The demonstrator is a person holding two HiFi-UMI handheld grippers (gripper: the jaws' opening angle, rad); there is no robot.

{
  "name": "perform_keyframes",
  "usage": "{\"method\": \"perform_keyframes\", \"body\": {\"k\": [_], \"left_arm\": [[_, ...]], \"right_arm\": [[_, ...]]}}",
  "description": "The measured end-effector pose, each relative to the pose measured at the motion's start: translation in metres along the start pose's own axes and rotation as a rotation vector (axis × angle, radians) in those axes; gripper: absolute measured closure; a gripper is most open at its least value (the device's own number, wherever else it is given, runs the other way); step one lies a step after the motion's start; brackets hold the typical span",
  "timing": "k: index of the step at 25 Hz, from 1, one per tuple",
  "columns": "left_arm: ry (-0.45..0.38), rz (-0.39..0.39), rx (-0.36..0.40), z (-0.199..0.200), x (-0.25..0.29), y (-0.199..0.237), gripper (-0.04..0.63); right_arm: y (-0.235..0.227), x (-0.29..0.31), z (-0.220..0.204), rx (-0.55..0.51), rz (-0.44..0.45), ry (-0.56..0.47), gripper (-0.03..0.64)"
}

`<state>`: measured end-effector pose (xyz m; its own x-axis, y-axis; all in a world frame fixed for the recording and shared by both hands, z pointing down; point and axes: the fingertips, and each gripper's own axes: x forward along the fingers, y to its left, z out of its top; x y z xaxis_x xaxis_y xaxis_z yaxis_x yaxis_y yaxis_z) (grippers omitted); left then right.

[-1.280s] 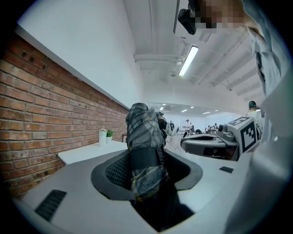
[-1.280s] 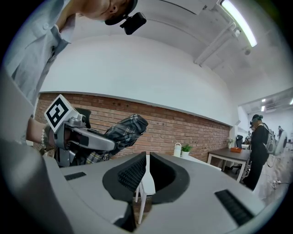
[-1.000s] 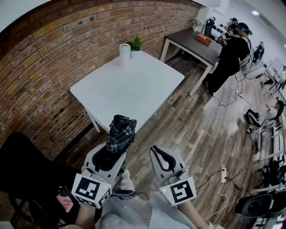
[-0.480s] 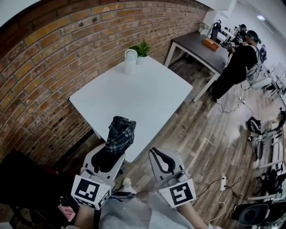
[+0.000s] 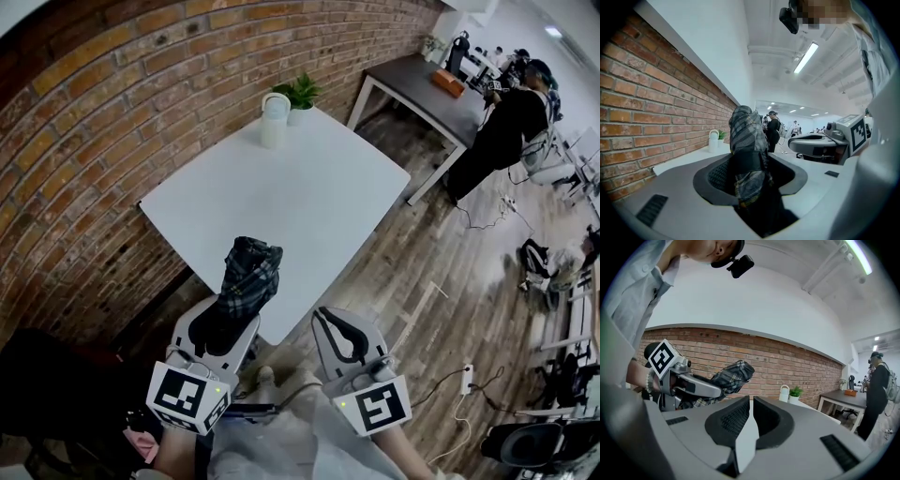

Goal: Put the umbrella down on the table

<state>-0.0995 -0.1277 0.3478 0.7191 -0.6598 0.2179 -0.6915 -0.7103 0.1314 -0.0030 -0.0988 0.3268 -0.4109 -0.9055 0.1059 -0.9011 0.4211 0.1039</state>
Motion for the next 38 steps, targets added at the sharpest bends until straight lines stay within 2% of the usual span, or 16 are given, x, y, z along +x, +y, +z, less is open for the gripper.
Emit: {"method": "perform_keyframes", "body": {"k": [15, 21, 26, 32, 38], "left_arm": [[0.04, 0.084, -0.008, -0.001, 0.07, 0.034, 0.365], [0.071, 0.094, 0.016, -0.007, 0.125, 0.056, 0.365], [0.094, 0.106, 0.004, -0.016, 0.175, 0.076, 0.366], [0.14, 0.123, 0.014, -0.028, 0.236, 0.104, 0.365], [0.239, 0.114, 0.022, -0.059, 0.298, 0.132, 0.365]], "right_arm": [[-0.052, 0.049, -0.023, 0.027, 0.083, 0.009, 0.561], [-0.088, 0.069, -0.041, 0.034, 0.089, 0.04, 0.561], [-0.117, 0.082, -0.061, 0.044, 0.078, 0.06, 0.561], [-0.137, 0.094, -0.077, 0.036, 0.109, 0.078, 0.561], [-0.155, 0.104, -0.088, 0.023, 0.125, 0.09, 0.561]]}}
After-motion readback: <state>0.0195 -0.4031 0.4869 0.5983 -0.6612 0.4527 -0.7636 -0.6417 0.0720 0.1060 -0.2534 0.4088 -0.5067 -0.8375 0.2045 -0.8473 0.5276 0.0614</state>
